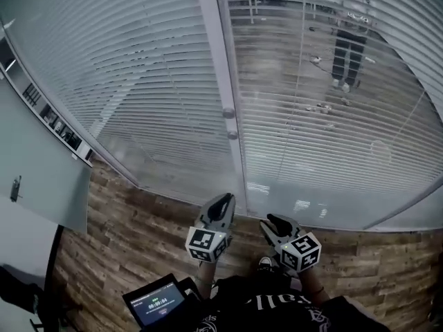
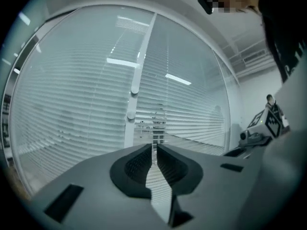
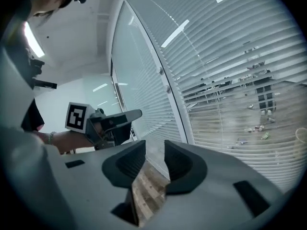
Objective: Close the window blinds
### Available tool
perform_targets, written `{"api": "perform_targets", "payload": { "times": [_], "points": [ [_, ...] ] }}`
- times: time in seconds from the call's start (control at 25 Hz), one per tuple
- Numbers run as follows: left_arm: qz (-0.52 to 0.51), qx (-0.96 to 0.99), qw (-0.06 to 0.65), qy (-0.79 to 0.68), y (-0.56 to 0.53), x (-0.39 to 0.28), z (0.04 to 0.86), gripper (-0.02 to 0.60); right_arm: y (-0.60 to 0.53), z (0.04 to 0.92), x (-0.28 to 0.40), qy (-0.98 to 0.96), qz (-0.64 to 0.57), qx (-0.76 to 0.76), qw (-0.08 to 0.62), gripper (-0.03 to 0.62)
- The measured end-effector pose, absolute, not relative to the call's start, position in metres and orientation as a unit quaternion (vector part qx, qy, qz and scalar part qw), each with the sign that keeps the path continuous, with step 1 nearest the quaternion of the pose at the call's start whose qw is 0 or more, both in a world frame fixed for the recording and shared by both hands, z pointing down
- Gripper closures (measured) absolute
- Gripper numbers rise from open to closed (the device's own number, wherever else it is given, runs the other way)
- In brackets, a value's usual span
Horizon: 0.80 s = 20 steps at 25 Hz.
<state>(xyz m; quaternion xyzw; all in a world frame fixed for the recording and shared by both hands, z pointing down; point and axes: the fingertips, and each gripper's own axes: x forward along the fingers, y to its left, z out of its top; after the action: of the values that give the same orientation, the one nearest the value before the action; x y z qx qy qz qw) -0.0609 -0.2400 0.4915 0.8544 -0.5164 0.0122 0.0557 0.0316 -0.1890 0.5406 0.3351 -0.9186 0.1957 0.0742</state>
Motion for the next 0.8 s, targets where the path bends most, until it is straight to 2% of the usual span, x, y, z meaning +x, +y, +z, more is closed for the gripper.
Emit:
{"api": "perform_targets", "payload": {
  "times": [0.16, 0.48, 0.68, 0.8],
  "points": [
    [0.07, 0.836, -0.02, -0.544, -0.293, -0.063, 0.475, 0.461, -0.215, 0.547, 0.039, -0.922, 0.208, 0.316, 0.077, 0.461],
    [0.19, 0.784, -0.176, -0.564, -0.381, -0.069, 0.434, 0.46, -0.241, 0.544, 0.044, -0.923, 0.226, 0.305, 0.07, 0.461],
    [0.392, 0.676, -0.361, -0.509, -0.416, -0.067, 0.446, 0.454, -0.258, 0.552, 0.053, -0.914, 0.232, 0.324, 0.068, 0.461],
    [0.429, 0.644, -0.403, -0.489, -0.423, -0.067, 0.445, 0.451, -0.269, 0.554, 0.064, -0.905, 0.237, 0.347, 0.065, 0.461]
  ]
}}
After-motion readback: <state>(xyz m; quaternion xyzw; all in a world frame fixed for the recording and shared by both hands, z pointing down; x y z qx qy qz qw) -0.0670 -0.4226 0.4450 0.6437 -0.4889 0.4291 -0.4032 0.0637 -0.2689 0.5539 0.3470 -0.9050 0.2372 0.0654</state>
